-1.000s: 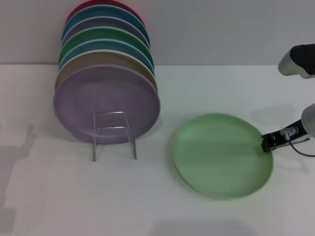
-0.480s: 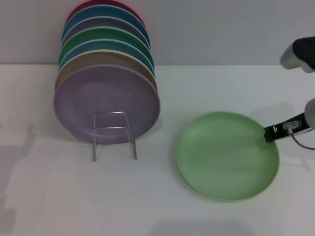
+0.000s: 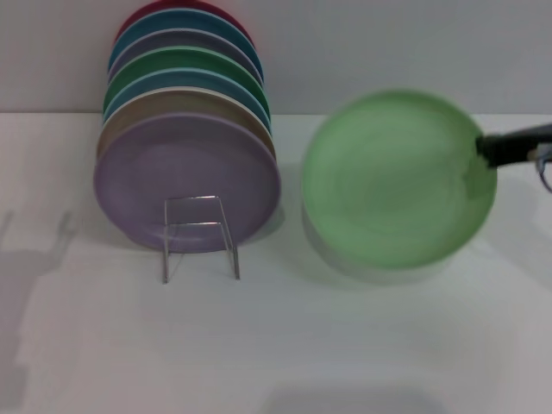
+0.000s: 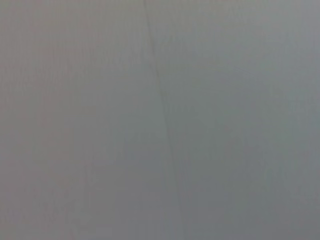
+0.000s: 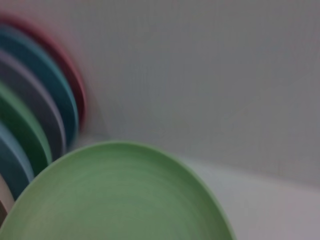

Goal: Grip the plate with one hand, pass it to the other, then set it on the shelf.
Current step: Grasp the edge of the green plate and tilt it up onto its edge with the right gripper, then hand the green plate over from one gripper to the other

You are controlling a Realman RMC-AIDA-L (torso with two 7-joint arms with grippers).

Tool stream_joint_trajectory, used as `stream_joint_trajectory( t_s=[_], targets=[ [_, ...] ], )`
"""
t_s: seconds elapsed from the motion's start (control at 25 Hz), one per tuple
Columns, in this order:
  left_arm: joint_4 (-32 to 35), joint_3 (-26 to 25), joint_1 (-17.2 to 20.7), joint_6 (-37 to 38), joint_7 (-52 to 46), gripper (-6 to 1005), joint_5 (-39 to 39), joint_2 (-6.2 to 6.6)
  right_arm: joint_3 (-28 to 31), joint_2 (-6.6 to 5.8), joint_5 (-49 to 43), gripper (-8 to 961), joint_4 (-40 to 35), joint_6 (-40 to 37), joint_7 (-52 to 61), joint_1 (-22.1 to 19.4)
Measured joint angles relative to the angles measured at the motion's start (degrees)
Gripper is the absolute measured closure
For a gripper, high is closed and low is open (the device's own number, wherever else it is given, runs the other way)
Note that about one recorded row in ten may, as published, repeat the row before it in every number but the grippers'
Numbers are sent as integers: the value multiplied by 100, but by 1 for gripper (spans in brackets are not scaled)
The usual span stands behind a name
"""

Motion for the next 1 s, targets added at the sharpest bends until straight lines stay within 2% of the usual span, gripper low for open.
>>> stream_joint_trajectory(
  t_s=[0.12, 0.24, 0.32, 0.4, 0.44, 0.48, 0.52, 0.56, 0.72, 0.76, 0.88, 0.92, 1.0],
  targets=[
    [-145, 105, -10, 12, -304, 140, 86, 47, -110, -1, 499, 935, 595, -436, -296, -589],
    [-298, 112, -12, 8, -358, 140, 261, 80, -170, 0, 574, 935, 729, -553, -428, -758],
    [-641, 116, 57, -123, -525, 140, 546, 186, -451, 8, 595, 935, 844, -1075, -770, -1120],
    [-1090, 98, 160, -369, -842, 140, 817, 347, -561, 11, 599, 935, 853, -1301, -904, -1234],
    [-1418, 79, 227, -577, -1080, 140, 991, 471, -691, 14, 602, 935, 849, -1579, -1062, -1357],
    [-1622, 72, 262, -740, -1243, 140, 1118, 550, -877, 19, 608, 935, 817, -1948, -1296, -1521],
    [-2104, 59, 349, -1083, -1473, 139, 1371, 742, -1245, 29, 615, 935, 741, -2613, -1696, -1809],
    [-2295, 30, 388, -1198, -1512, 139, 1458, 795, -1432, 34, 633, 935, 680, -2951, -1879, -1922],
    [-2934, -210, 511, -1728, -1599, 139, 1727, 837, -1960, 28, 1039, 936, 279, -3996, -2417, -2088],
    [-2934, -210, 511, -1728, -1599, 139, 1727, 837, -1960, 28, 1039, 936, 279, -3996, -2417, -2088],
    [-3219, -241, 531, -2068, -1626, 139, 1753, 867, -2265, 15, 1785, 936, -49, -4593, -3206, -2144],
    [-3288, -245, 527, -2154, -1629, 139, 1754, 884, -2423, 15, 2383, 936, -177, -4850, -3835, -2213],
    [-3303, -259, 518, -2186, -1629, 139, 1755, 888, -2468, 16, 2659, 936, -195, -4922, -4096, -2250]
  ],
)
